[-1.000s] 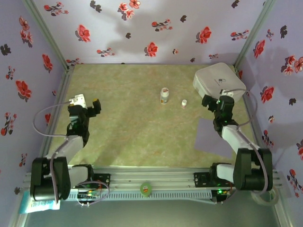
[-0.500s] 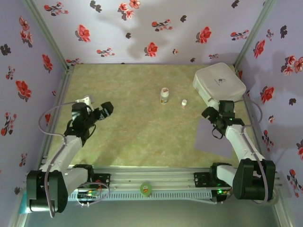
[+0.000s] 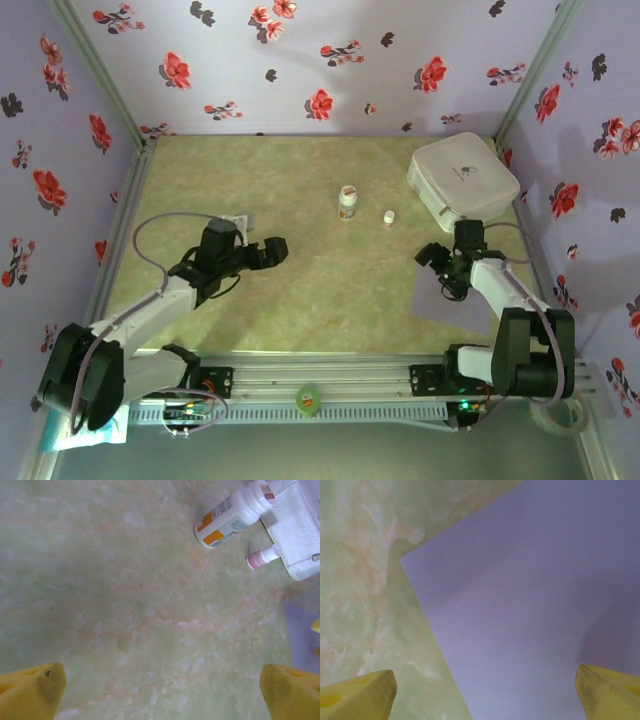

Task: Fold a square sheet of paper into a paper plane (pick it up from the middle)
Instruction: Move the square sheet of paper to the center of the table.

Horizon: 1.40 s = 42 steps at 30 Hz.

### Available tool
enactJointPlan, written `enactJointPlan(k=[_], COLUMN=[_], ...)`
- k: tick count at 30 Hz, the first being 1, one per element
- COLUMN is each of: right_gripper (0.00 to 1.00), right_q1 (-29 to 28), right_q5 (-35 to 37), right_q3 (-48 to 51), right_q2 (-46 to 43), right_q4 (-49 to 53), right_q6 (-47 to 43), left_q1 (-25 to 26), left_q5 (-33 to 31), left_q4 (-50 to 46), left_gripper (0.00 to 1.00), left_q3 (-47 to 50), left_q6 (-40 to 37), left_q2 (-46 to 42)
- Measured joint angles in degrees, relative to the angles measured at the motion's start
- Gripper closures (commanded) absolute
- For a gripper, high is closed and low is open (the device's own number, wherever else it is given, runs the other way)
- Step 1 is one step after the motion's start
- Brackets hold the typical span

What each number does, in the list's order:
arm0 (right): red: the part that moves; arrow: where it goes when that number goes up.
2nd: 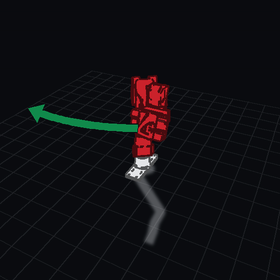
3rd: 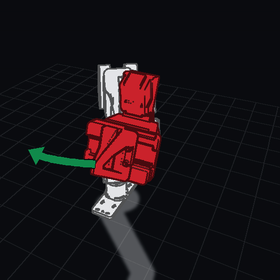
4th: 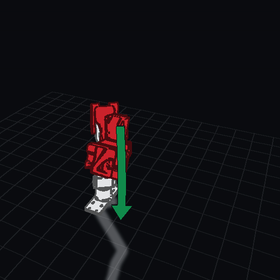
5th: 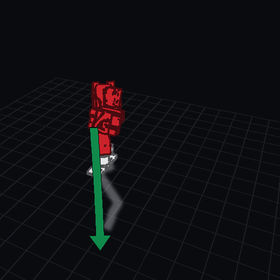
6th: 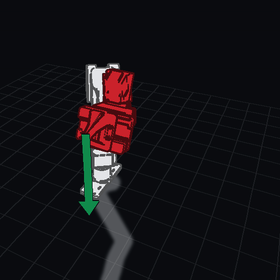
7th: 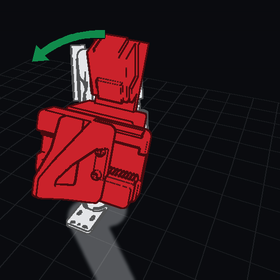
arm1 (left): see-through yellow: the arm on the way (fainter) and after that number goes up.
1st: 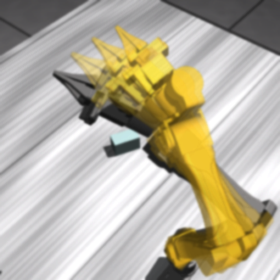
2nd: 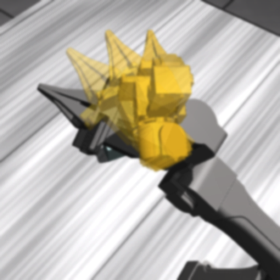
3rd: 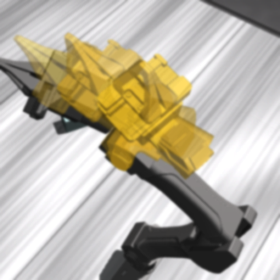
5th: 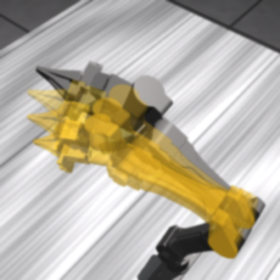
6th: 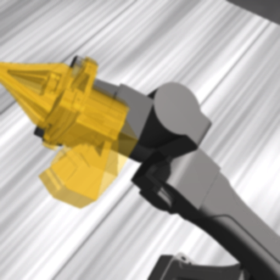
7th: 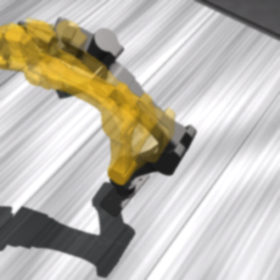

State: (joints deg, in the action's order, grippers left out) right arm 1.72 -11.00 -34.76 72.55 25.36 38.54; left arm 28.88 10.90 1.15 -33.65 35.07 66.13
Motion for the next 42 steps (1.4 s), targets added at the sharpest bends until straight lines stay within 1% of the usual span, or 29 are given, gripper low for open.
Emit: enactJointPlan(k=[6,10,18,22,25,29,32,35,39,42], right_gripper=[0.09,0.09,0.09,0.09,0.08,0.09,0.10,0.10,0.12,0.13], right_q1=[-3.4,-8.0,-17.0,-19.3,-19.6,-18.6,-12.9,-9.0,-8.9,-10.6], right_q5=[-3.3,-4.7,-4.7,-5.4,-5.3,-0.5,0.9,1.6,0.2,-1.4], right_q3=[0.0,0.1,0.6,0.6,-0.7,-3.5,-3.7,-3.6,-3.6,-3.5], right_q2=[1.2,2.4,5.0,5.1,5.1,2.9,0.5,1.0,4.0,6.6], right_q4=[-1.1,-4.1,-11.5,-13.0,-10.3,-4.1,-1.7,-0.3,0.0,0.0], right_q6=[1.1,4.4,11.2,12.2,11.2,8.4,6.4,4.5,2.6,2.0], left_q1=[1.2,1.2,1.2,1.2,1.2,1.2,1.2,1.2,1.2,1.2], left_q5=[-2.7,-4.5,-6.4,-6.5,-6.7,-6.8,-6.8,-6.8,-6.8,-6.8], left_q4=[-0.5,-0.9,-2.6,-3.0,-3.2,-3.4,-3.4,-3.4,-3.3,-3.4], left_gripper=[0.00,0.00,0.00,0.00,0.00,0.00,0.00,0.00,0.00,0.00], left_q3=[-3.9,-4.1,-4.1,-4.1,-4.1,-4.1,-4.1,-4.1,-4.1,-4.1], left_q6=[-0.9,-0.9,-0.9,-0.9,-0.9,-0.9,-0.9,-1.1,-1.2,-1.2], left_q2=[2.1,2.2,2.1,1.5,1.4,1.4,1.3,0.7,0.0,0.0])
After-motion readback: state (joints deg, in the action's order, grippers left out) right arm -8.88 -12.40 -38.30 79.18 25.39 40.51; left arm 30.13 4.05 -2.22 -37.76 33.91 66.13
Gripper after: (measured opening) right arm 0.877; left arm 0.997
